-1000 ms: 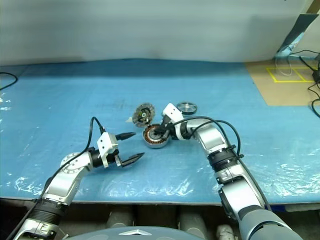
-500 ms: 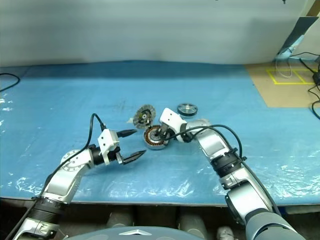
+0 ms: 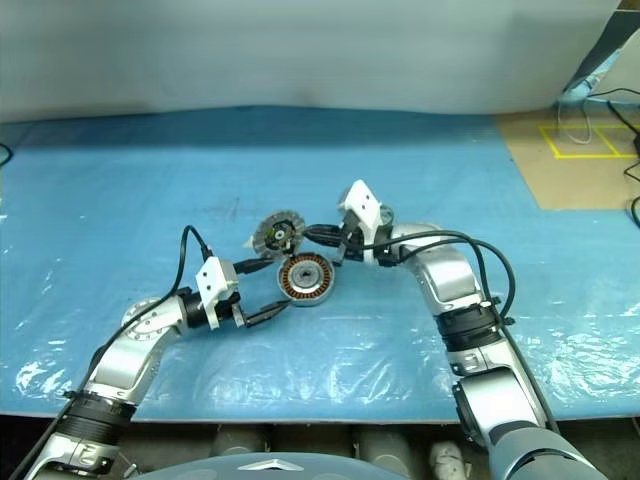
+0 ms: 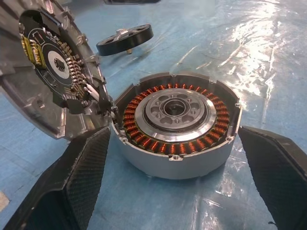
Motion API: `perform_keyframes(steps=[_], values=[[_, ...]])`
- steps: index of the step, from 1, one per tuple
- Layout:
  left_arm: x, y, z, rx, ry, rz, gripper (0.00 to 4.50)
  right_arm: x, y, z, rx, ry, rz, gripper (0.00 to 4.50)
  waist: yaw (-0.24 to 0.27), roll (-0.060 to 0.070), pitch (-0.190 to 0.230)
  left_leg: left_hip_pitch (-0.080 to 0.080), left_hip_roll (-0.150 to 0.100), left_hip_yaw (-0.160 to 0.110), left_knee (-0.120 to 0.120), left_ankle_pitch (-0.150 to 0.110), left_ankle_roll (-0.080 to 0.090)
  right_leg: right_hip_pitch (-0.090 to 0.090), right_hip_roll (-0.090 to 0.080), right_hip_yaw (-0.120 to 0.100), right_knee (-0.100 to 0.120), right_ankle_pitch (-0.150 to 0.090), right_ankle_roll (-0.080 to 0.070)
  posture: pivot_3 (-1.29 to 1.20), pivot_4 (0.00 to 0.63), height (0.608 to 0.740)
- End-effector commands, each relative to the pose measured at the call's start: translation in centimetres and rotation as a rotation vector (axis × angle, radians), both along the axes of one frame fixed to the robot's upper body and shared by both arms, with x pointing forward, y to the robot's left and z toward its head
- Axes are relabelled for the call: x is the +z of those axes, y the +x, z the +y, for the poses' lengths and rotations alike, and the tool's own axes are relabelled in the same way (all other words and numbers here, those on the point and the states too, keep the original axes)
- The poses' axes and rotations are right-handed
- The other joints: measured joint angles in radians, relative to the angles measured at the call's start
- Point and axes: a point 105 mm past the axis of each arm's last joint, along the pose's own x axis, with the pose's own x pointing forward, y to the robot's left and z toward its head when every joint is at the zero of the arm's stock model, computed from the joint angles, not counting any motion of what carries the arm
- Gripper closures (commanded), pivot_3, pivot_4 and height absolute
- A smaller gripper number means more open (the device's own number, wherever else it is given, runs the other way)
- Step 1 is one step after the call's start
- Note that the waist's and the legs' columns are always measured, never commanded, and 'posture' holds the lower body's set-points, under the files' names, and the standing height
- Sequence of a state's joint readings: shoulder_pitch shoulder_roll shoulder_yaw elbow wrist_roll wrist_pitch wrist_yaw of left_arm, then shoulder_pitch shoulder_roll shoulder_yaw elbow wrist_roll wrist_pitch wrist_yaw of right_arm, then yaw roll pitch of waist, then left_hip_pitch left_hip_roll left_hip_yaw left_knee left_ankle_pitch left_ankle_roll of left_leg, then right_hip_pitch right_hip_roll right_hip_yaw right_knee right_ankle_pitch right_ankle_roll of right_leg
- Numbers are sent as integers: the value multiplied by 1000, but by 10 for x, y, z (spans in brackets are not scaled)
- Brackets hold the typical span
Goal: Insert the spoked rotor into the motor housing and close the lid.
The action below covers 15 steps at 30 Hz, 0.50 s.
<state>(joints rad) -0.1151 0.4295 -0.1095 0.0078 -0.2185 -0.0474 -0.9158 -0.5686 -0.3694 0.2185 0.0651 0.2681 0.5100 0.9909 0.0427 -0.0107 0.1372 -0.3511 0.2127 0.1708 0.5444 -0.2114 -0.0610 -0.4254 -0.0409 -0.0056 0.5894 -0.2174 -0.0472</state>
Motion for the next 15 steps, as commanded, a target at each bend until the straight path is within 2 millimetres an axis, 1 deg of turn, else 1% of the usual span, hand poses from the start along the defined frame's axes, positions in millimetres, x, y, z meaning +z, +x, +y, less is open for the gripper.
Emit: perform_keyframes(steps=[1,3,6,11,15], values=[[5,-1,3,-2,-13,-28,0,-5,-3,0,32,-47,-9,4455,-1,1,4,0,0,0,0,0,0,0,0,0,0,0,0,0,150,740],[3,-1,4,-1,-12,-25,0,-11,-3,-2,36,-79,-10,4455,0,1,5,1,0,0,1,1,-1,1,-1,1,0,0,0,0,150,740],[1,-2,4,-3,-12,-23,0,-17,-1,-2,38,-110,-24,4455,0,1,6,3,0,0,3,2,-1,3,-1,1,1,-1,-6,0,150,740],[0,-1,4,-1,-14,-25,0,-29,-1,-1,53,-165,-22,4455,0,1,6,4,0,0,3,4,-1,3,-1,1,3,0,-7,0,150,740],[-1,-2,5,1,-13,-24,0,-29,-2,1,76,-178,-42,4455,0,1,6,3,0,0,3,4,-1,3,-1,1,2,1,-6,0,150,740]])
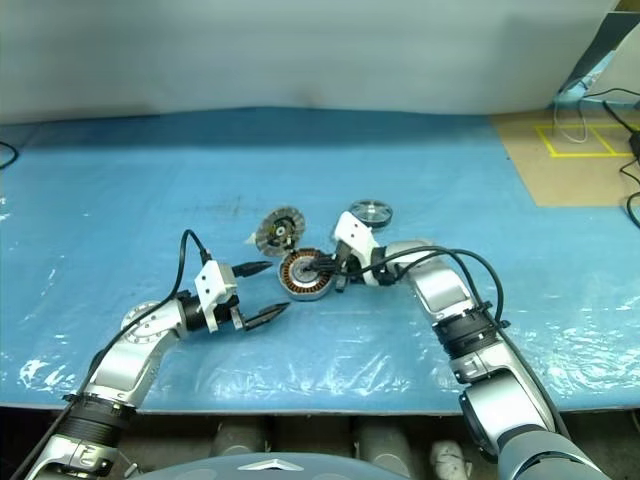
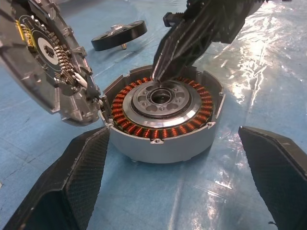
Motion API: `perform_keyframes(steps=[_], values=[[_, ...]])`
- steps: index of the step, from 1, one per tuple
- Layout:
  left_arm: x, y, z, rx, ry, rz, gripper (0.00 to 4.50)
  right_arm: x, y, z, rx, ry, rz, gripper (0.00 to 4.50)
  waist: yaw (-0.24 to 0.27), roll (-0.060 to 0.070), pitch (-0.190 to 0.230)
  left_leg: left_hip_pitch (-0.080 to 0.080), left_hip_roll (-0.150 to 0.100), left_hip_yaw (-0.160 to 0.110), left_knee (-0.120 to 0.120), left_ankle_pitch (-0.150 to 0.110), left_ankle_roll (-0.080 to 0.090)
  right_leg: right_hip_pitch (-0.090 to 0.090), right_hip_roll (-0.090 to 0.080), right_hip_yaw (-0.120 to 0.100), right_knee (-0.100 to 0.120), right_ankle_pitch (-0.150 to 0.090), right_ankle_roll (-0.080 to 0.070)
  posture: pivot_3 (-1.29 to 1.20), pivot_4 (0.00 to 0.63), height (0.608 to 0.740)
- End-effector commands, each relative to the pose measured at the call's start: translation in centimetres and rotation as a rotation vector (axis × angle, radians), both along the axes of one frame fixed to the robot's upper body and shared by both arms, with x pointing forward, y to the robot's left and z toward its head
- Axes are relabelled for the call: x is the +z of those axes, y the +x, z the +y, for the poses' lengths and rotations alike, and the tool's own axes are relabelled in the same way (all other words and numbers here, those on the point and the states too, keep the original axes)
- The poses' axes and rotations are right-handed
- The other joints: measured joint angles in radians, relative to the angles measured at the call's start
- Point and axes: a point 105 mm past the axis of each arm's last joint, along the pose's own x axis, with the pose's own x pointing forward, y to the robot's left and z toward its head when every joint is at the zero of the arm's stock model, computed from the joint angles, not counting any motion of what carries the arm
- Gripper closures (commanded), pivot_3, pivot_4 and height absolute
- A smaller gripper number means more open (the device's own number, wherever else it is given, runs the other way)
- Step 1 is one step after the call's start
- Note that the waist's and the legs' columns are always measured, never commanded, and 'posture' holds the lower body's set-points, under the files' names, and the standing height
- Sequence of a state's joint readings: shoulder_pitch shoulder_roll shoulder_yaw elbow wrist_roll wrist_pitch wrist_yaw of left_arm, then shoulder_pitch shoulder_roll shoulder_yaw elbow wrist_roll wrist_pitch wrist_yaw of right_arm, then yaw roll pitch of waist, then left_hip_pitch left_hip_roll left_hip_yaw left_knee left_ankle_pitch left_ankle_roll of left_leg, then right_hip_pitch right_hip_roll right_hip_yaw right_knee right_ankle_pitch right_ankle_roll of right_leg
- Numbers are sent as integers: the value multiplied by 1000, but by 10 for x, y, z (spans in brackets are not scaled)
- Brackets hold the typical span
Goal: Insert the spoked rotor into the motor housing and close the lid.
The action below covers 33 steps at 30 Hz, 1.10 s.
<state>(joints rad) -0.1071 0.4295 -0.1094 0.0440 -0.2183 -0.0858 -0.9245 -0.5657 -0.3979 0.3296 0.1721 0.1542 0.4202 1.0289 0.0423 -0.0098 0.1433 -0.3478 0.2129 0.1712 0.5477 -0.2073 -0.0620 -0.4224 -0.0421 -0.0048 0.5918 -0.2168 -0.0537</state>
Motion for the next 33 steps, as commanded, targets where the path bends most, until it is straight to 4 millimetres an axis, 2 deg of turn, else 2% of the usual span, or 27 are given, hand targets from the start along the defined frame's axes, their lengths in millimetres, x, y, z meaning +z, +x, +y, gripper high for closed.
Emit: perform_keyframes(steps=[1,7,13,17,22,24,28,30,33], values=[[5,-1,2,0,-13,-29,0,11,1,4,41,-5,-67,4455,0,0,0,0,0,0,0,0,0,0,0,0,0,0,1,0,150,740],[7,0,4,-3,-10,-29,0,6,2,6,70,-79,-111,4455,0,0,0,0,0,0,1,0,0,0,0,-1,1,0,0,0,150,740],[9,0,2,-7,-12,-28,0,-32,4,-8,127,-338,-168,4455,0,0,0,1,1,0,6,0,0,0,0,0,8,-1,-1,0,150,740],[10,0,2,-6,-13,-30,0,-41,-3,-11,153,-359,-91,4455,1,0,0,4,1,0,12,-2,4,4,-1,2,14,-2,-1,0,150,740],[8,1,1,-2,-15,-29,0,-59,-3,-32,132,-453,-46,4455,5,0,0,14,1,0,13,-3,5,12,-5,2,13,-3,0,0,150,740],[7,0,0,-3,-16,-29,0,-55,-6,-32,152,-434,-48,4455,9,-1,0,15,-1,0,13,-4,6,14,-7,2,13,-3,1,0,150,740],[7,0,-1,0,-19,-30,0,-10,-8,-3,167,-165,-103,4455,15,-1,0,14,-4,0,12,-5,9,15,-10,2,13,-5,4,0,150,740],[7,0,-1,0,-20,-30,0,8,1,0,117,-74,-124,4455,8,-1,0,12,-5,0,12,-5,9,12,-11,3,13,-5,4,0,150,740],[9,0,-2,-10,-29,-28,0,40,4,4,103,64,-128,4455,-1,-1,1,1,-6,0,14,-5,8,1,-10,3,15,-5,4,0,150,740]])
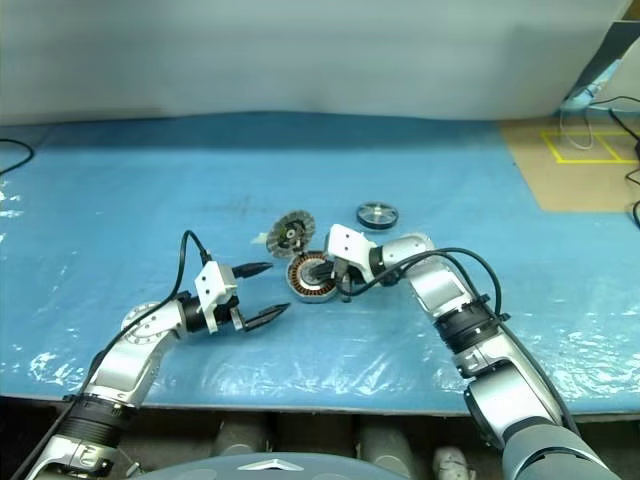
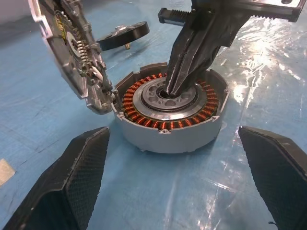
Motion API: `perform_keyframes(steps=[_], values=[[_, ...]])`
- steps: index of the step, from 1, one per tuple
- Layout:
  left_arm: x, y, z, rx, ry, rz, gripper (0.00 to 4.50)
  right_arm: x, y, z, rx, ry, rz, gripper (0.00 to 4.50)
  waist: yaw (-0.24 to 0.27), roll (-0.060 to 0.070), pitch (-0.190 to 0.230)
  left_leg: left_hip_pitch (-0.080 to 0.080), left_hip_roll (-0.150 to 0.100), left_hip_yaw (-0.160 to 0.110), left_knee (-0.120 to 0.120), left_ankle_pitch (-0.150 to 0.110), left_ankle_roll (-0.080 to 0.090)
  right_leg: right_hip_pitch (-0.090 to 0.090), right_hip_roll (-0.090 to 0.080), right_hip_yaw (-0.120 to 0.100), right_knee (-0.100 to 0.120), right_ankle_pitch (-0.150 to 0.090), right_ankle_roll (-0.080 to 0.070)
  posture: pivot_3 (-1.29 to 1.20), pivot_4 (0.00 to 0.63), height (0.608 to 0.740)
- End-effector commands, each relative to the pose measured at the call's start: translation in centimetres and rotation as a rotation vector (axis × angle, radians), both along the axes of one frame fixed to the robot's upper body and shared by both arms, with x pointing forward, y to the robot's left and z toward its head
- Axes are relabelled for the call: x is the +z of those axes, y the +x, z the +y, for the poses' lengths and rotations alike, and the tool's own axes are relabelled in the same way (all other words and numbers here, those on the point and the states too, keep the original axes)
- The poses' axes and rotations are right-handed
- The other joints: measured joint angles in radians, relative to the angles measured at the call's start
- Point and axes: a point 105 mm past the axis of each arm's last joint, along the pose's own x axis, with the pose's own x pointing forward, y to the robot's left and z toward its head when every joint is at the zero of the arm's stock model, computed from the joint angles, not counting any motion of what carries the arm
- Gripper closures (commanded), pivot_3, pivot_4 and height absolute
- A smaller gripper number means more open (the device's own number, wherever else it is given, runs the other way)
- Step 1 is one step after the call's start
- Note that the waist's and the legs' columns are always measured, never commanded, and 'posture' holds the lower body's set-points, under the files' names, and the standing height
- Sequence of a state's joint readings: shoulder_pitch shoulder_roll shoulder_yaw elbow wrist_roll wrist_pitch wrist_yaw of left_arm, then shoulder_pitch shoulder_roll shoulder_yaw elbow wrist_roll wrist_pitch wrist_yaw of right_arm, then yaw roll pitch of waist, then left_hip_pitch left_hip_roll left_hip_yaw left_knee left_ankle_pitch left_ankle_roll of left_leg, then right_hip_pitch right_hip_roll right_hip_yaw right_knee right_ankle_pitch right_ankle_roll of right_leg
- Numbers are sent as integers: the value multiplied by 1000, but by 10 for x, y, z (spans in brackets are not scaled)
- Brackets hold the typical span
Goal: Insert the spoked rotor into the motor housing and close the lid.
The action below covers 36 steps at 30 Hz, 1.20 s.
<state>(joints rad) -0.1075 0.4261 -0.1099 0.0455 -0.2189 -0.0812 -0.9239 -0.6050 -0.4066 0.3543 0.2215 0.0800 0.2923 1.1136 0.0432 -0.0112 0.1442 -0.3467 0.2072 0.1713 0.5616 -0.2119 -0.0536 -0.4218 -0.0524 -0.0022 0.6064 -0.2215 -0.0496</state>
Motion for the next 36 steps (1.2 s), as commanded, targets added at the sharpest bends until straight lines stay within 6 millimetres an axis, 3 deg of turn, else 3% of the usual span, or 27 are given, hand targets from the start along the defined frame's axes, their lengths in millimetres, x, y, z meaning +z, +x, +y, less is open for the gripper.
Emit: perform_keyframes(steps=[1,6,9,11,13,16,20,27,36], values=[[11,0,-2,-15,-31,-33,0,44,4,2,-1,156,-34,4455,-2,0,0,-2,0,0,0,0,-1,-2,1,0,0,0,0,0,150,740],[20,0,-7,-40,-63,-40,0,68,10,-10,-23,180,-74,4455,1,1,4,-3,0,0,0,1,-1,-2,1,-2,0,0,-1,0,150,740],[25,-2,-12,-60,-78,-44,0,76,26,-23,-105,147,-133,4455,1,0,5,-3,0,0,0,1,-1,-2,1,-2,0,0,-1,0,150,740],[30,-4,-17,-81,-93,-45,0,81,48,-37,-204,100,-209,4455,0,0,6,-3,0,0,0,1,-1,-2,1,-2,0,0,-1,0,150,740],[37,-7,-23,-104,-108,-51,0,86,81,-61,-387,18,-302,4455,-1,0,7,-2,0,0,1,1,-1,-2,1,-1,1,0,-1,0,150,740],[44,-8,-29,-124,-133,-46,0,87,107,-85,-527,-62,-332,4455,-1,0,8,-2,-1,0,2,2,-3,-2,1,-2,1,1,-2,0,150,740],[55,-12,-32,-134,-237,46,0,86,114,-96,-519,-147,-316,3595,-1,0,9,-3,-1,0,1,2,-3,-2,1,-2,1,1,-2,0,150,740],[37,-16,-22,-137,-180,66,0,75,116,-91,-464,-230,-245,1172,-2,0,10,-5,1,1,1,2,3,-4,2,-4,2,1,-3,0,150,740],[21,-15,-18,-121,-152,59,0,59,120,-93,-511,-261,-168,1172,1,2,11,-5,1,1,6,0,2,-3,1,-4,4,1,-4,0,150,740]])
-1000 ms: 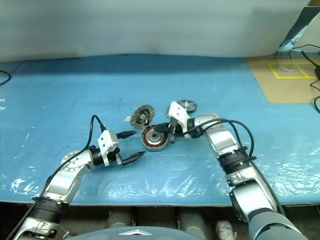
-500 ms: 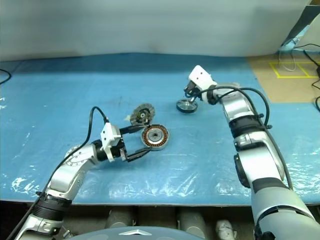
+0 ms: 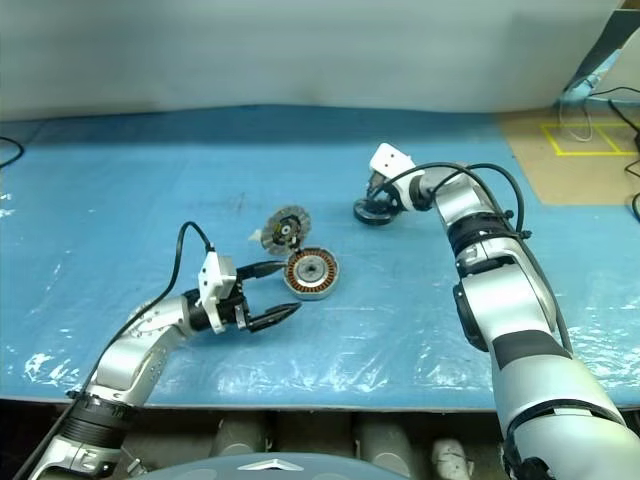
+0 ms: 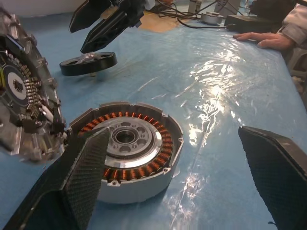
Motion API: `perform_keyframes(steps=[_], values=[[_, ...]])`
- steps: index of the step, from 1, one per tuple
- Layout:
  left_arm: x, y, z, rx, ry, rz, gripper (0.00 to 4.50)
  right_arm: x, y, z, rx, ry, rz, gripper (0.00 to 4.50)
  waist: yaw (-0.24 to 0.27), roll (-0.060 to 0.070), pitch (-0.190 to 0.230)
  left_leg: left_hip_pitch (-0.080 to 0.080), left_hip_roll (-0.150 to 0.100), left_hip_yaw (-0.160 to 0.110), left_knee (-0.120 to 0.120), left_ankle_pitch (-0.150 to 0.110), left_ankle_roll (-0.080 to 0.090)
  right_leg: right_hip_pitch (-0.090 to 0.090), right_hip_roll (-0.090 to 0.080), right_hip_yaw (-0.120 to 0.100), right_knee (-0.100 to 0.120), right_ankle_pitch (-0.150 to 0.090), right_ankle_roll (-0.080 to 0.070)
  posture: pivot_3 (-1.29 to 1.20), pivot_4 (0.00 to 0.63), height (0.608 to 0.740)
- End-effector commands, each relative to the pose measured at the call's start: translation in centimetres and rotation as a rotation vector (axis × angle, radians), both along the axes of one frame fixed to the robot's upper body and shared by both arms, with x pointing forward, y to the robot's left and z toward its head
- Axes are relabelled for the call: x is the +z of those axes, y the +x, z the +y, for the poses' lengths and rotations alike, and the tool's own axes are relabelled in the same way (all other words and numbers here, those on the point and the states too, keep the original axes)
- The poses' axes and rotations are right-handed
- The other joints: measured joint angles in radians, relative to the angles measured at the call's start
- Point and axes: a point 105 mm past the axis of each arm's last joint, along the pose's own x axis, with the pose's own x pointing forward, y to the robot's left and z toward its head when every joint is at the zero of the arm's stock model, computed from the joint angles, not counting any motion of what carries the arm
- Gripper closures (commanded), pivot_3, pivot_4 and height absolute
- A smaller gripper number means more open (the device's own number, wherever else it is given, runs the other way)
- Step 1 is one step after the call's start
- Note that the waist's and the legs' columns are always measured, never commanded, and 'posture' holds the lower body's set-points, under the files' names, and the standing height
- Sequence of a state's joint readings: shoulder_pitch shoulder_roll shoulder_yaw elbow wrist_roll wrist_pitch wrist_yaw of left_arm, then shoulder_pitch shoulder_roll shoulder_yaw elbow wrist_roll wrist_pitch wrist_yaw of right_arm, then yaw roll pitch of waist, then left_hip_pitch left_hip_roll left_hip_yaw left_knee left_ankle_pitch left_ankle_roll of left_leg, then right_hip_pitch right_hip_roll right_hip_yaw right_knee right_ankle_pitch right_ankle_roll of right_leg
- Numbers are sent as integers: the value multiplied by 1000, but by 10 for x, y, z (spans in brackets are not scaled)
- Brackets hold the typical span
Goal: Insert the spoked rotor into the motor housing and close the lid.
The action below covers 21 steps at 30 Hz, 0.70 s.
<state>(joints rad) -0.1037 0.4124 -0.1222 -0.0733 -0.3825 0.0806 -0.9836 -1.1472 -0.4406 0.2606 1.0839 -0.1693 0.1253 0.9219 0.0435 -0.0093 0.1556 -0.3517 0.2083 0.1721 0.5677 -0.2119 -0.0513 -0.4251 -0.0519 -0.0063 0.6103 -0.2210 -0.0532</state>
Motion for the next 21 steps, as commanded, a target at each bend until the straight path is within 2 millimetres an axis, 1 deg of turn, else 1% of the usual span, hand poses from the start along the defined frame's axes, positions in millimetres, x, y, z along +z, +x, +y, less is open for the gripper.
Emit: perform_keyframes(steps=[1,7,9,15,18,21], values=[[-1,-3,1,-7,8,-34,0,5,3,-3,-7,-19,-19,1172,1,0,0,0,0,0,0,0,0,0,0,0,0,0,0,0,150,740],[-12,-5,5,-2,23,-32,0,-8,0,-11,-15,-59,8,1172,0,1,0,-1,0,0,0,2,3,0,0,-1,0,0,0,0,150,740],[-15,-5,5,0,32,-38,0,-12,-2,-11,-8,-58,23,1172,0,1,0,0,1,0,0,2,3,0,0,-1,0,0,0,0,150,740],[-11,-2,0,0,32,-57,0,-15,-4,-9,8,-63,26,1172,0,1,0,0,0,0,2,1,4,0,0,-1,2,0,0,0,150,740],[-3,-1,-3,-5,33,-68,0,-21,-6,-11,12,-78,34,1775,0,1,1,0,1,0,2,1,4,0,0,-1,3,0,-1,0,150,740],[0,1,-3,-5,37,-71,0,-26,-8,-12,10,-84,42,2746,1,1,0,0,1,0,4,0,4,0,0,0,5,0,-1,0,150,740]])
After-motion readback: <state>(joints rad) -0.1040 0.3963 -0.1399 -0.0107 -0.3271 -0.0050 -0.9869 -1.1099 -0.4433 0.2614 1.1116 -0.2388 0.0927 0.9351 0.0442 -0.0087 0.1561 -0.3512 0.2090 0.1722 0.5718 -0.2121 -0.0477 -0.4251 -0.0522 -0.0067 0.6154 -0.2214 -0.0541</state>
